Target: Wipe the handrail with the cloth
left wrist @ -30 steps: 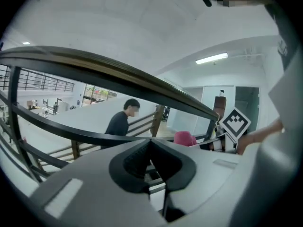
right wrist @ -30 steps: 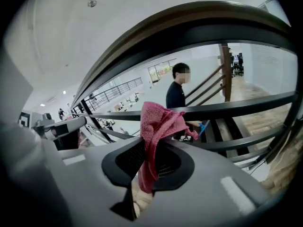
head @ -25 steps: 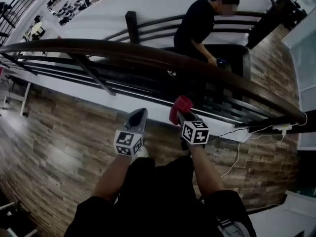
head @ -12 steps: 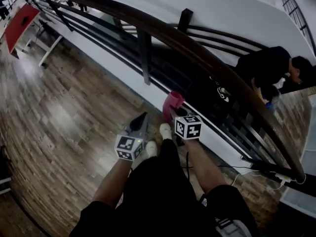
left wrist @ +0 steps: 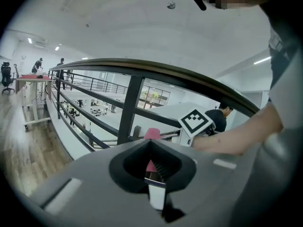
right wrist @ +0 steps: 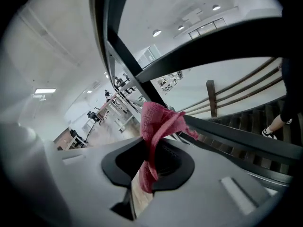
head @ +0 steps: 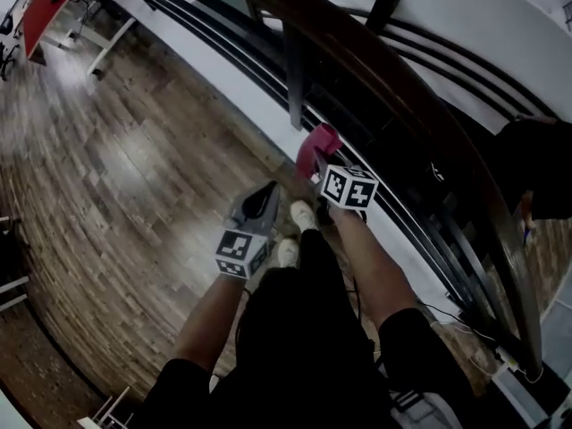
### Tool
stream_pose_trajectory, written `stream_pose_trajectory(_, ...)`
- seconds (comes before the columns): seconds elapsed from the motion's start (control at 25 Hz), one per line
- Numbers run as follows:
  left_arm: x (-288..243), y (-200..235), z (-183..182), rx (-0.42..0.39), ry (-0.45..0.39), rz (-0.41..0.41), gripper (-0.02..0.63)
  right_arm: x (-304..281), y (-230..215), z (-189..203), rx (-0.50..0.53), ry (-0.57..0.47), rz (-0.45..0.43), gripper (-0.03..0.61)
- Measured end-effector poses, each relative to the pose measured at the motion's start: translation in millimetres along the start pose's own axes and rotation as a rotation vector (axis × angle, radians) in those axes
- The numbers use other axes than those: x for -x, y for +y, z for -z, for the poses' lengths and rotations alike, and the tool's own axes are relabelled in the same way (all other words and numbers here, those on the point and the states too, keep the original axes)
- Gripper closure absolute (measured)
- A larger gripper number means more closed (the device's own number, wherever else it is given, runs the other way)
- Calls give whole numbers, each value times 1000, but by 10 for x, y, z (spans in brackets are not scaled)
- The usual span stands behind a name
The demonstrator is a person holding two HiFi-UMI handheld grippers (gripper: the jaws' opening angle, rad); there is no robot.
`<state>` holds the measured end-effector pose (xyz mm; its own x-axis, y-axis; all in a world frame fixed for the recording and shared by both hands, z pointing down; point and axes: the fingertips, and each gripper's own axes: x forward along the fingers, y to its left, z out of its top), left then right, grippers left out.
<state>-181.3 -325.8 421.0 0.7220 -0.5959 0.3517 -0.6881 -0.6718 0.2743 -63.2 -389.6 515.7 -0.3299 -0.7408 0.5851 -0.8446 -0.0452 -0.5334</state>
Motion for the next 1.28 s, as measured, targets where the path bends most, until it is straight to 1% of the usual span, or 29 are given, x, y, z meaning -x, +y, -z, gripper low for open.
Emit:
stream_pose_trajectory(0.12,-157,-52,9,6,5,10,614,-234,-106,-155,-44,-16,-17,532)
stream_pose_trajectory(0.24,-301,-82,34,41,1,3,614,-464,-189,-205,-85,-24,-20,532)
stream_pose_trajectory(0.36,-407,-117,82,54,6,12,614,-642,-297,-301,-162,-68,-10,532)
stream_pose_trajectory(0.44,-433,-75,131,52,18,15,614,-757,-351,-447,-189,-106,-1,532)
stream_pose_trajectory(0.52,-432,21,185,52,36,9,614,-856,-384,-582,-183,-143,28,532)
stream_pose_trajectory(0.56,-426,70,211,55,44,4,614,-910,-386,-599,-175,-144,43,532)
stream_pose_trajectory(0.64,-399,130,266,62,57,0,614,-985,-409,-553,-164,-132,89,532)
stream_pose_trajectory(0.68,-377,136,292,63,62,3,614,-992,-441,-533,-172,-142,116,532)
stream_pose_trajectory(0.76,-324,119,331,62,67,17,614,-970,-502,-540,-231,-185,144,532)
stream_pose_trajectory(0.84,-292,103,368,60,69,29,614,-953,-518,-568,-291,-220,141,532)
stream_pose_trajectory(0.88,-298,103,395,59,70,33,614,-958,-518,-573,-301,-228,140,532)
stream_pose_trajectory(0.96,-335,114,458,57,74,39,614,-962,-532,-561,-284,-231,164,532)
stream_pose_trajectory(1.04,-362,113,495,56,73,48,614,-913,-561,-550,-258,-236,222,532)
stream_pose_trajectory(1.12,-364,98,497,53,69,62,614,-822,-588,-558,-261,-255,269,532)
stream_pose_trajectory(1.28,-342,79,530,51,68,82,614,-641,-656,-529,-276,-280,307,532)
